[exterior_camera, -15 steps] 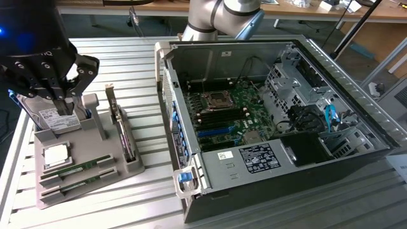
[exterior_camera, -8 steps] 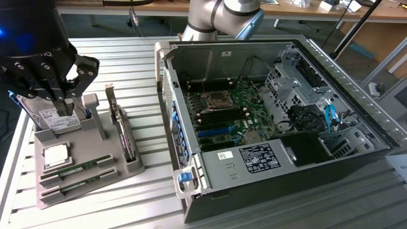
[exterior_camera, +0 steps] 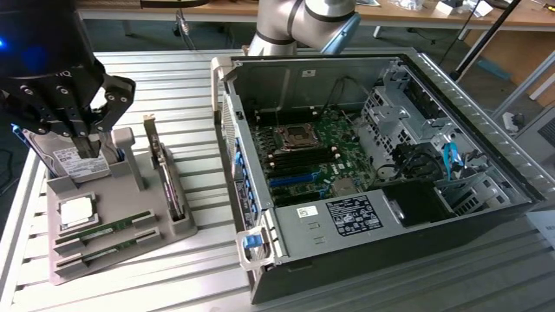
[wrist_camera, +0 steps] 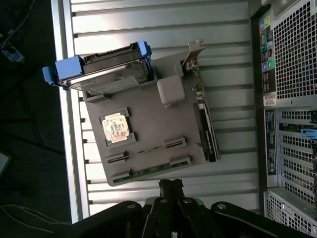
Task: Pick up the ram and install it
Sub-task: 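Pick up the ram and move it above insertion slot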
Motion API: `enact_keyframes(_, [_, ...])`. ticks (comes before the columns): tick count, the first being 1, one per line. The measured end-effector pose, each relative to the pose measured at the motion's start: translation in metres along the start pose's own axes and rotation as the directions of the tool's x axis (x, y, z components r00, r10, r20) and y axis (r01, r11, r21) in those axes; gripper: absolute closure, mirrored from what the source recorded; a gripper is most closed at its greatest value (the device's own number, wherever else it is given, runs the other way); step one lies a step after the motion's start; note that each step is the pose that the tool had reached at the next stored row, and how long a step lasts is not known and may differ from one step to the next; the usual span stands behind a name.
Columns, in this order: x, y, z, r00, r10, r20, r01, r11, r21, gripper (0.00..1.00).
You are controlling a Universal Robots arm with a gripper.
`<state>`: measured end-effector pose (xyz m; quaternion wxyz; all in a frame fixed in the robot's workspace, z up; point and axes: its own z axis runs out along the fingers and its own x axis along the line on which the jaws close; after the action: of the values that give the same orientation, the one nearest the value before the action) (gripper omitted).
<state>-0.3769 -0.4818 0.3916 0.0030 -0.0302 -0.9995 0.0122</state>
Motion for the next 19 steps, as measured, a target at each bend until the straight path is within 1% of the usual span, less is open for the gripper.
enact_keyframes(2, [0.0,0.0,0.0001,0.998,-0.063,0.0015,0.063,0.998,0.0004,0.89])
enact_keyframes(3, [0.0,0.0,0.0001,0.9967,-0.081,0.0019,0.081,0.9968,0.0005,0.89])
enact_keyframes(6, [0.0,0.0,0.0002,0.9904,-0.138,0.0033,0.138,0.9904,0.001,0.89])
enact_keyframes(8, [0.0,0.0,0.0003,0.9837,-0.18,0.0043,0.18,0.9837,0.0013,0.89])
enact_keyframes(11, [0.0,0.0,0.0004,0.9719,-0.235,0.0056,0.235,0.9719,0.0019,0.89])
enact_keyframes(12, [0.0,0.0,0.0005,0.9663,-0.257,0.0061,0.257,0.9663,0.0022,0.89])
enact_keyframes(13, [0.0,0.0,0.0006,0.9556,-0.295,0.007,0.295,0.9556,0.0026,0.89])
enact_keyframes(15, [0.0,0.0,0.0009,0.9244,-0.381,0.0089,0.381,0.9245,0.0038,0.89])
enact_keyframes(17, [0.0,0.0,0.0012,0.8942,-0.448,0.0104,0.448,0.8942,0.0049,0.89])
enact_keyframes(18, [0.0,0.0,0.0014,0.8765,-0.481,0.0112,0.481,0.8766,0.0056,0.89])
enact_keyframes(19, [0.0,0.0,0.0015,0.8617,-0.507,0.0117,0.507,0.8617,0.006,0.89])
